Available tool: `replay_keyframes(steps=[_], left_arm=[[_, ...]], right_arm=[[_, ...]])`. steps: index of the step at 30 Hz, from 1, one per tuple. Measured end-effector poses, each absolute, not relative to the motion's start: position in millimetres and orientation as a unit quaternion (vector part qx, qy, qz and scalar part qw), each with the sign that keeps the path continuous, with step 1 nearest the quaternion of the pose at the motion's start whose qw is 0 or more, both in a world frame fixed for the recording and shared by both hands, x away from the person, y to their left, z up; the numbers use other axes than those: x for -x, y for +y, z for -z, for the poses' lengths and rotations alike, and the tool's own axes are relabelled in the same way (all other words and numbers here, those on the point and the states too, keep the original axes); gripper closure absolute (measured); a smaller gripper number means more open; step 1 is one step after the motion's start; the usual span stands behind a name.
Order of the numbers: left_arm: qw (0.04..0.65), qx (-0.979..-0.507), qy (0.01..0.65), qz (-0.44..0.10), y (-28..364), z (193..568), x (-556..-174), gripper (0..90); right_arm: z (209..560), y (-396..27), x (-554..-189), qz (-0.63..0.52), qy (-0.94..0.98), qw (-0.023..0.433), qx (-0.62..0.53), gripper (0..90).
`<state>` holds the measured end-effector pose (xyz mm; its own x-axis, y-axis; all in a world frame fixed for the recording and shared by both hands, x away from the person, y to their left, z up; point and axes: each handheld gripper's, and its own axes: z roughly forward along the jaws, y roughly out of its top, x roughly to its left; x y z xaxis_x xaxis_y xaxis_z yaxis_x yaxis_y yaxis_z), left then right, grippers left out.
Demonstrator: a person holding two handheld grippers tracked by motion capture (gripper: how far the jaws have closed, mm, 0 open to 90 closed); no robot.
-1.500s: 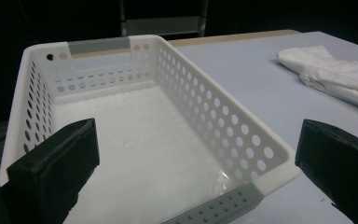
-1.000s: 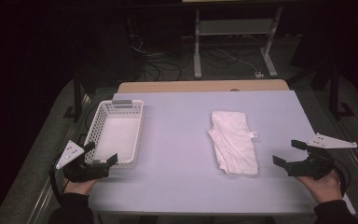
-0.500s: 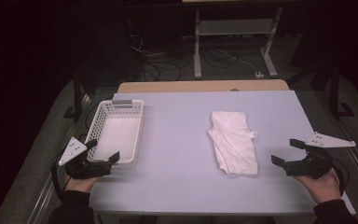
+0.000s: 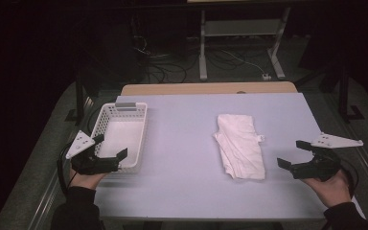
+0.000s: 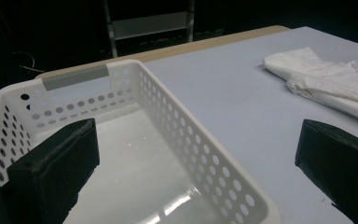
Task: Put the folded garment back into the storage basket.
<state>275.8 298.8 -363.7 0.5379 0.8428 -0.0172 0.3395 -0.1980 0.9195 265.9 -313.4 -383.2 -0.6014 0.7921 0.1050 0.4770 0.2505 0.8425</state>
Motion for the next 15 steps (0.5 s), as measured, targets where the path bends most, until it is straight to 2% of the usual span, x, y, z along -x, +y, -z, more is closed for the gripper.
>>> replay_keyframes(steps=[15], left_arm=[[0.479,-0.748,0.388,-0.247,276,349,-297,0.0]], right_arm=[[376,-304,-271,-0.447,0.786,0.166,-0.394,0.0]])
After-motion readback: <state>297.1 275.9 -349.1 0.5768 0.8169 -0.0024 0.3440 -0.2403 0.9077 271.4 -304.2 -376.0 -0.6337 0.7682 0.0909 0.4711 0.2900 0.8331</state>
